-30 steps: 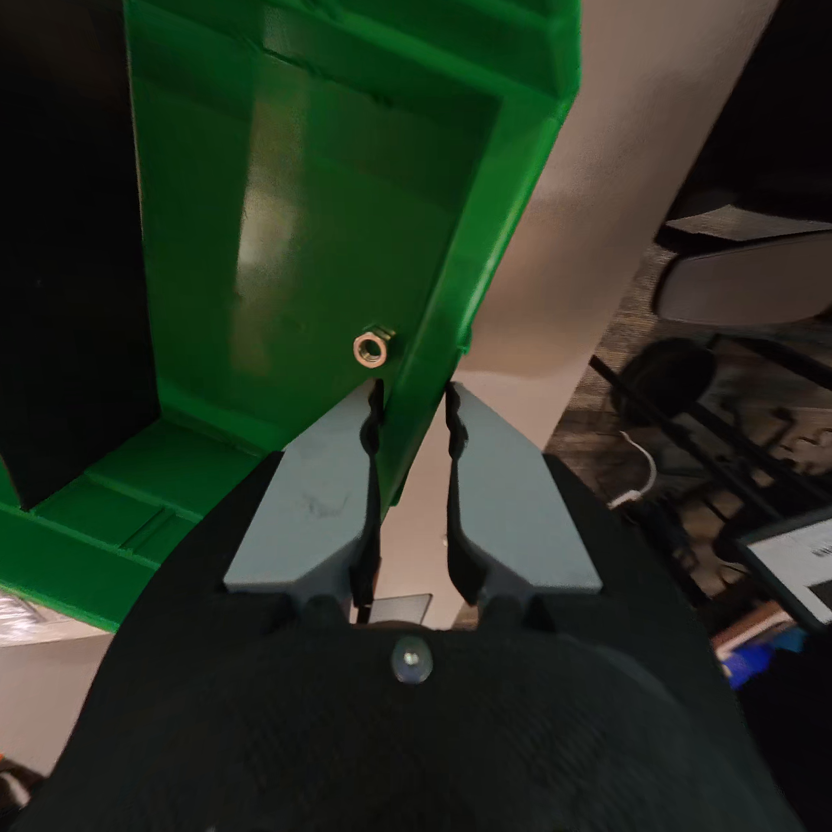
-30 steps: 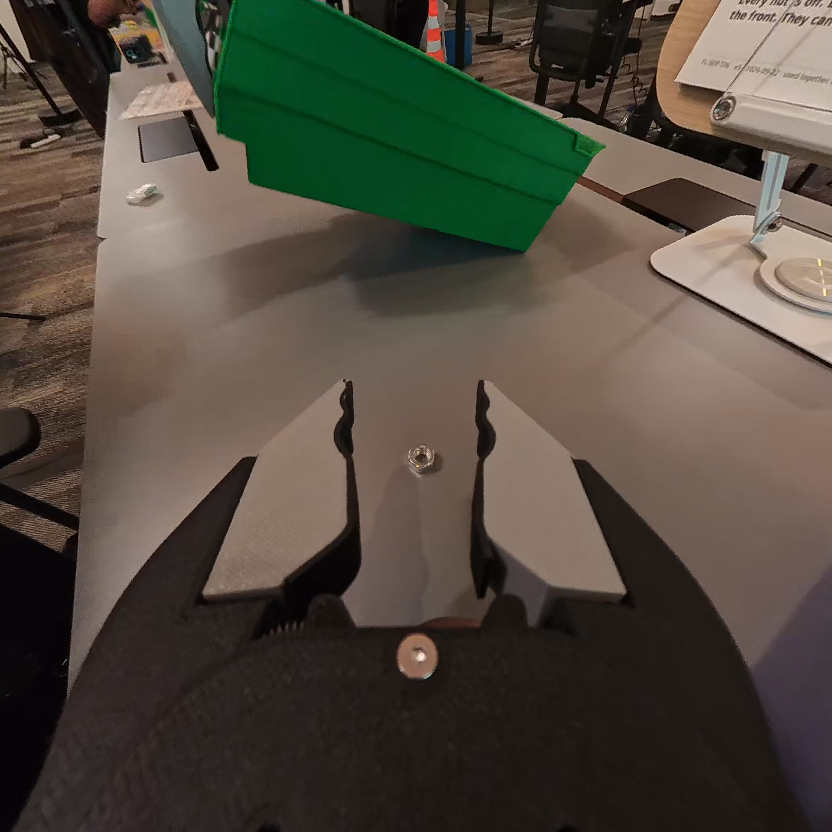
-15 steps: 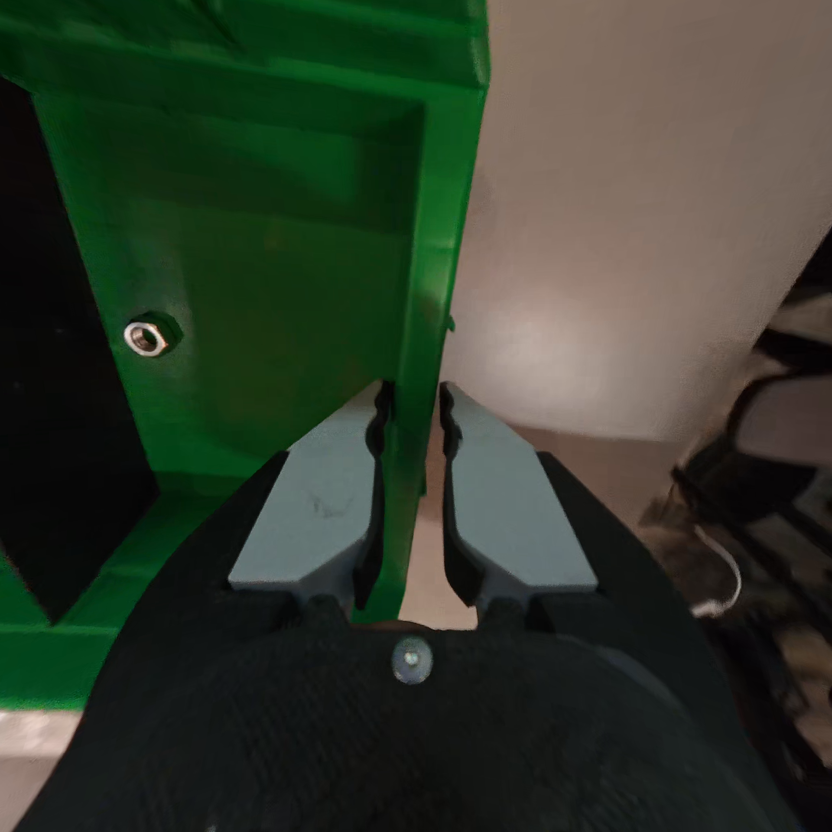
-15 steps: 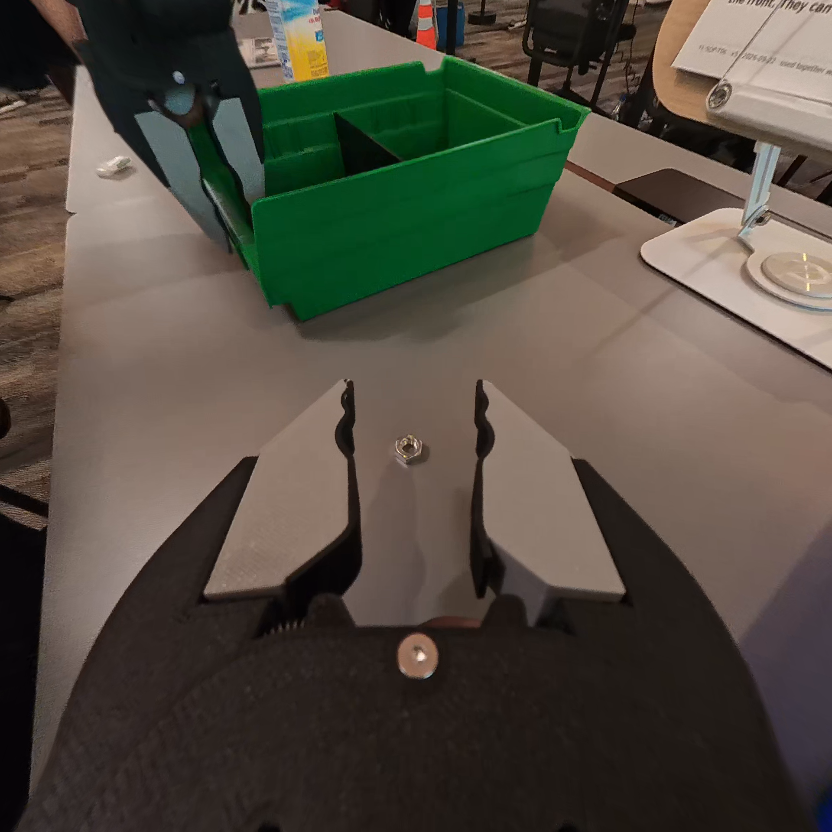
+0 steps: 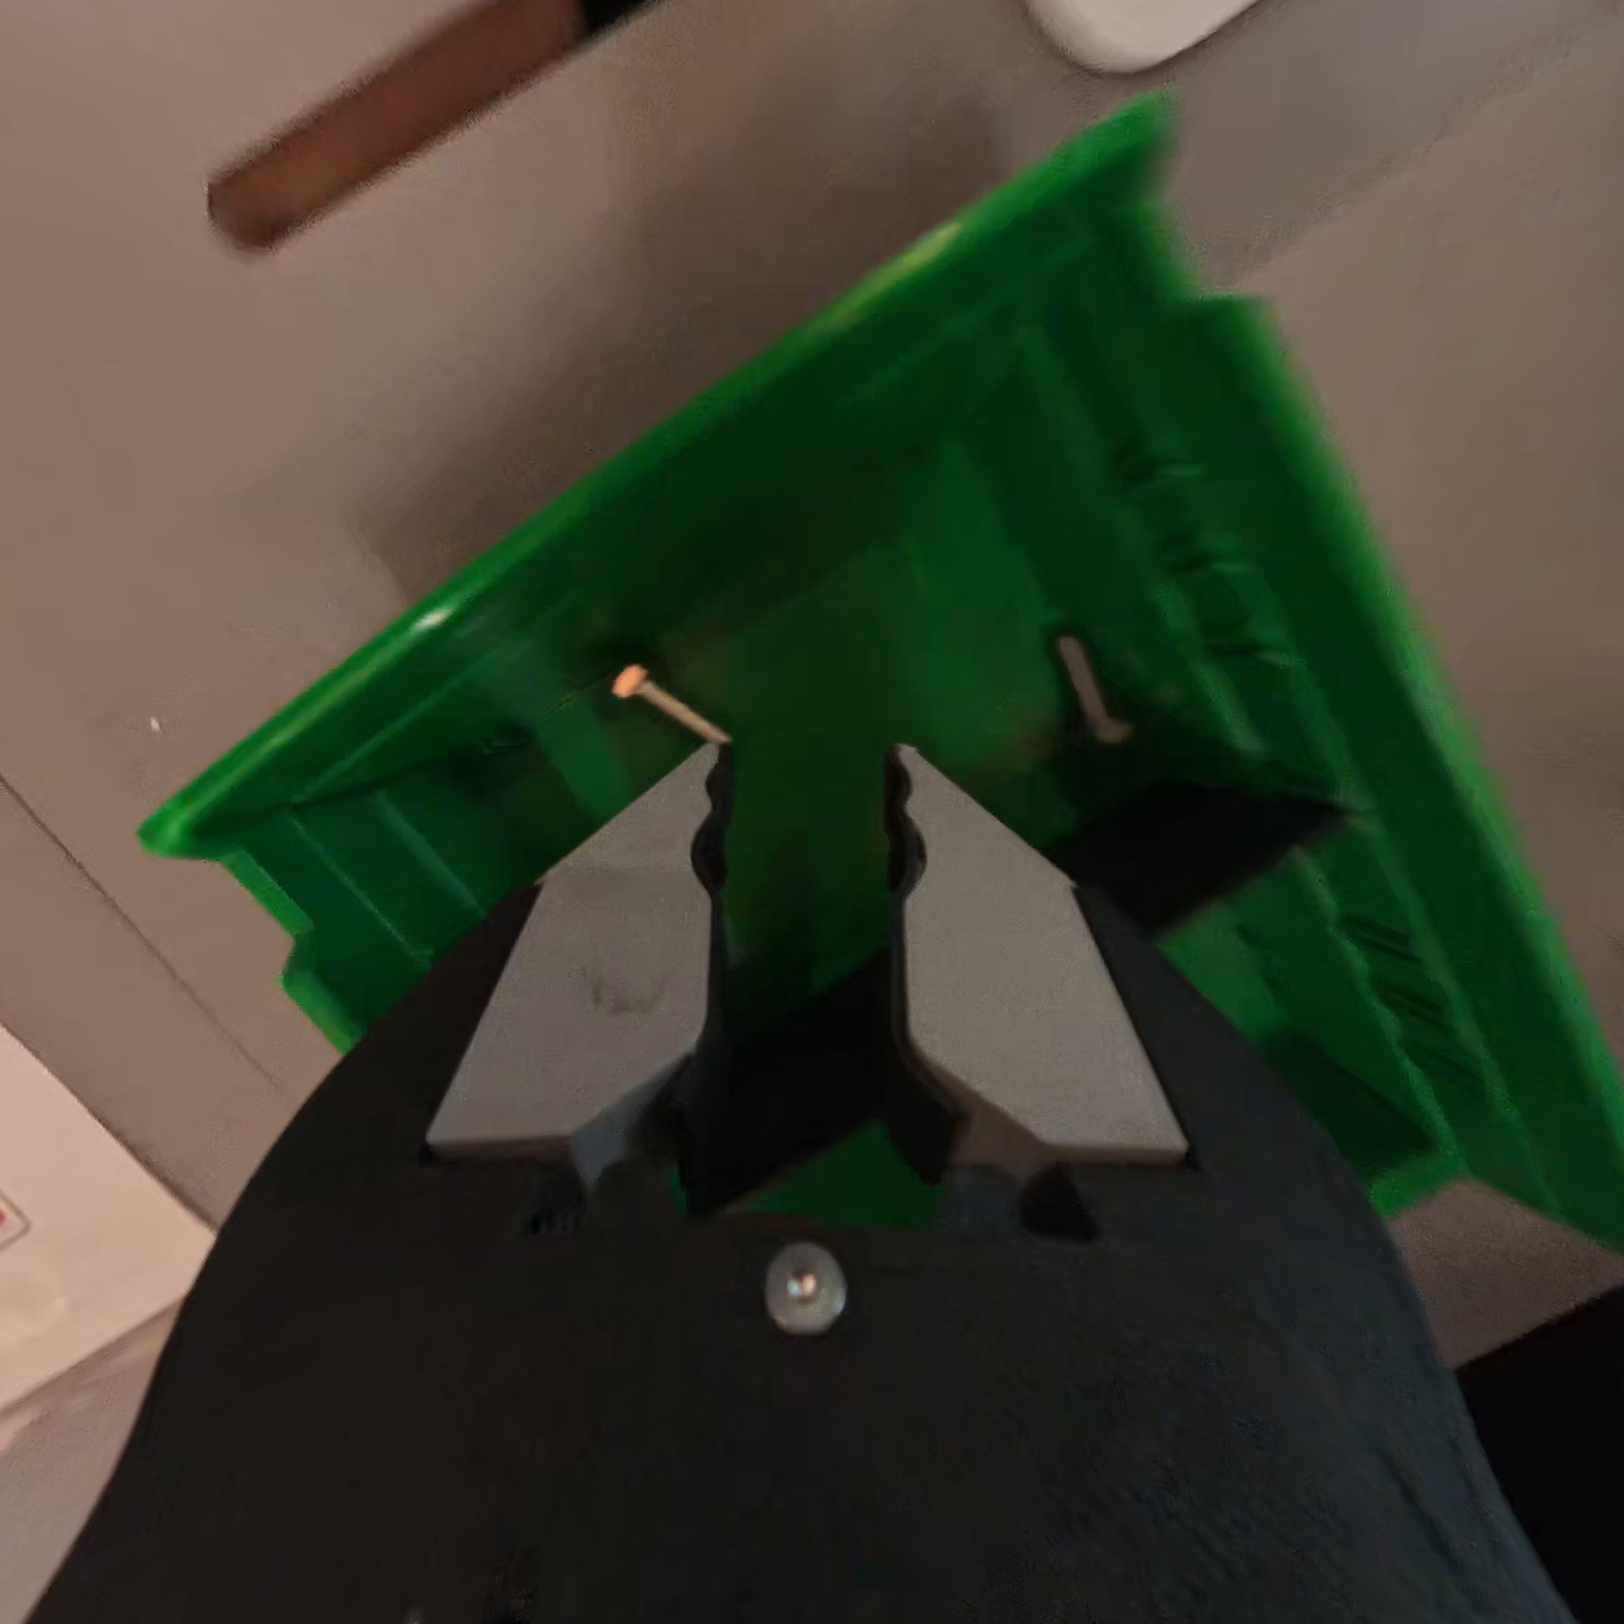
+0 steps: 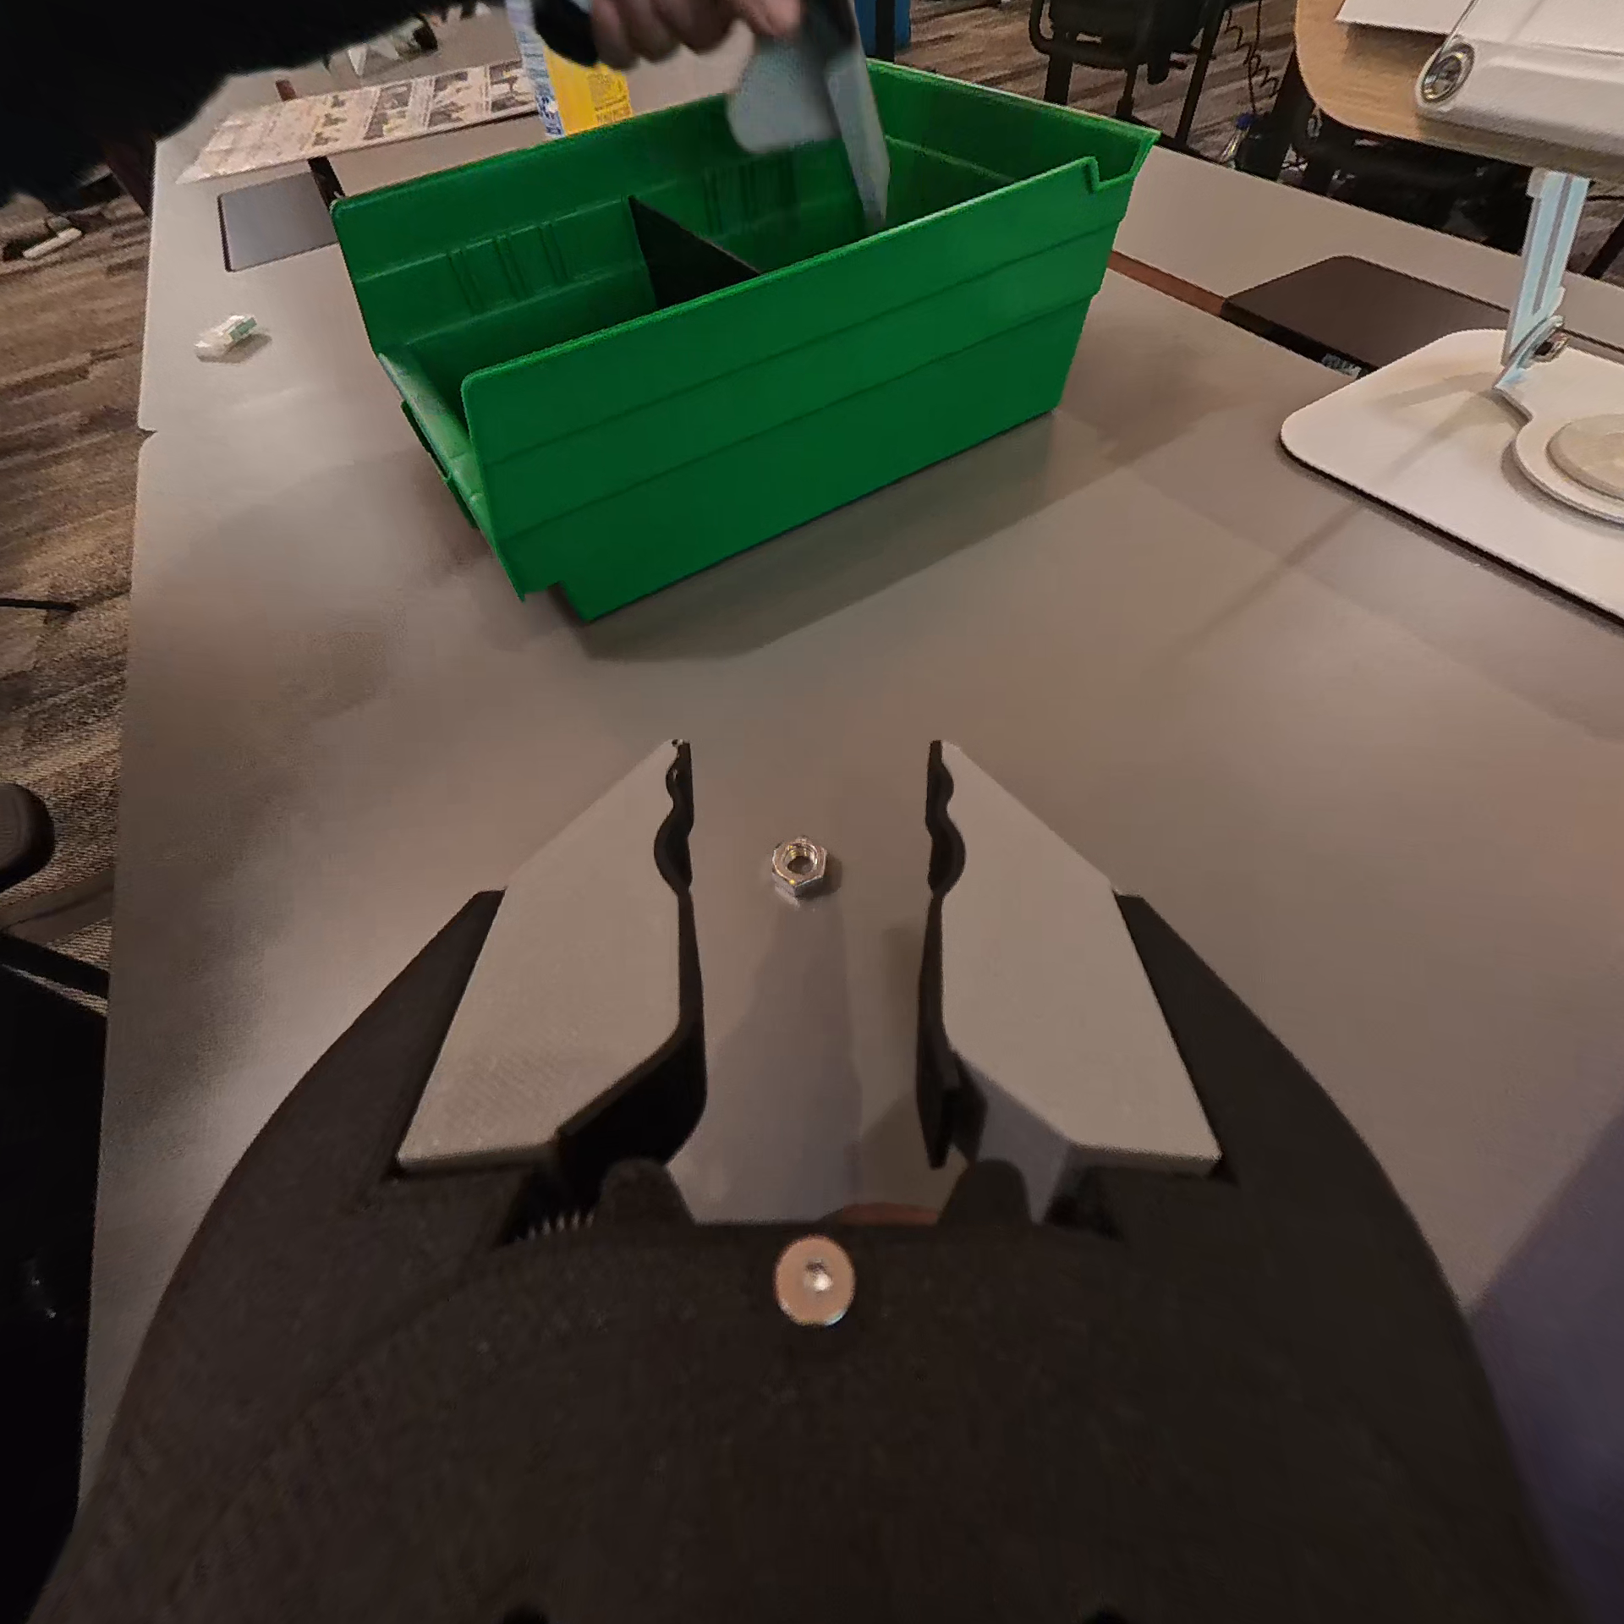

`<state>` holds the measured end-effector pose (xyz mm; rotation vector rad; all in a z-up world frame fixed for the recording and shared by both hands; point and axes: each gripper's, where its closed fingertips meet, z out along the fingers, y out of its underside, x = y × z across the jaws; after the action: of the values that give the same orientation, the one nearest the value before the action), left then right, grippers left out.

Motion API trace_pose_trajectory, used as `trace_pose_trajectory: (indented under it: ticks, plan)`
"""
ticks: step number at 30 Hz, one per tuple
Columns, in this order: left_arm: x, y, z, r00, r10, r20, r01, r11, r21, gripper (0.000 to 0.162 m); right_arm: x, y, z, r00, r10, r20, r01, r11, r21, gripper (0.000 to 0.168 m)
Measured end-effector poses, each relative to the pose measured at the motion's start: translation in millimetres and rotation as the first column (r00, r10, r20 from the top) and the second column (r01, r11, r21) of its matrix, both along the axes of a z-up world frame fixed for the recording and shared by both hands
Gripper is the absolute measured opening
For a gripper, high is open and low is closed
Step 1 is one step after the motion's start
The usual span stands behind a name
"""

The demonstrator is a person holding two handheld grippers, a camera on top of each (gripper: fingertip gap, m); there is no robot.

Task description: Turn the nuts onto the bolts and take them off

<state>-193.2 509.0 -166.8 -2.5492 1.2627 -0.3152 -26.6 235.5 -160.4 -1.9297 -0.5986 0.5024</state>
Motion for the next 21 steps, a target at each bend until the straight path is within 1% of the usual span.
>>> trace_pose_trajectory:
  ticks: [2, 3, 5, 6, 8, 10, 13, 14, 16, 17, 19, 20, 21]
  plan:
    - [-12, 15, -32, 0.991, 0.050, -0.120, -0.059, 0.996, -0.070, 0.028, 1, -1, 3, 1.000, -0.002, -0.003, 0.002, 1.000, 0.012, 0.050]
    - [-18, 19, -44, 0.983, 0.070, -0.168, -0.086, 0.992, -0.095, 0.029, 1, -2, 6, 1.000, -0.001, -0.007, 0.001, 1.000, 0.019, 0.050]
    - [-28, 24, -60, 0.965, 0.091, -0.247, -0.122, 0.986, -0.111, 0.037, 2, -3, 12, 1.000, 0.003, -0.016, -0.003, 0.999, 0.033, 0.050]
    - [-28, 27, -64, 0.961, 0.101, -0.259, -0.134, 0.985, -0.110, 0.040, 2, -4, 15, 1.000, 0.006, -0.022, -0.005, 0.999, 0.041, 0.050]
    - [-22, 35, -65, 0.964, 0.124, -0.234, -0.146, 0.986, -0.079, 0.032, 2, -7, 20, 0.999, 0.012, -0.030, -0.010, 0.998, 0.056, 0.050]
    - [-21, 40, -65, 0.966, 0.119, -0.231, -0.134, 0.990, -0.051, 0.022, 3, -9, 24, 0.999, 0.013, -0.033, -0.011, 0.998, 0.067, 0.050]
    - [-21, 38, -65, 0.969, 0.097, -0.229, -0.109, 0.993, -0.042, 0.008, 5, -10, 25, 1.000, 0.011, -0.024, -0.009, 0.997, 0.077, 0.050]
    - [-21, 34, -65, 0.970, 0.085, -0.229, -0.098, 0.994, -0.044, 0.007, 5, -9, 24, 1.000, 0.008, -0.018, -0.006, 0.997, 0.077, 0.050]
    - [-17, 27, -57, 0.975, 0.058, -0.213, -0.066, 0.997, -0.031, 0.007, 7, -8, 23, 1.000, 0.001, -0.011, 0.000, 0.997, 0.081, 0.050]
    - [-14, 26, -47, 0.980, 0.051, -0.193, -0.052, 0.999, 0.001, 0.007, 8, -8, 23, 1.000, -0.003, -0.009, 0.004, 0.996, 0.084, 0.049]
    - [-6, 24, -17, 0.988, 0.025, -0.152, -0.008, 0.994, 0.112, 0.007, 10, -5, 21, 1.000, -0.019, -0.001, 0.019, 0.995, 0.093, 0.048]
    - [1, 21, 4, 0.993, 0.005, -0.116, 0.017, 0.983, 0.184, 0.007, 12, -3, 20, 1.000, -0.031, 0.006, 0.030, 0.995, 0.100, 0.048]
    - [13, 13, 27, 0.998, -0.025, -0.052, 0.037, 0.967, 0.252, 0.007, 13, -1, 19, 0.999, -0.041, 0.012, 0.039, 0.994, 0.106, 0.048]
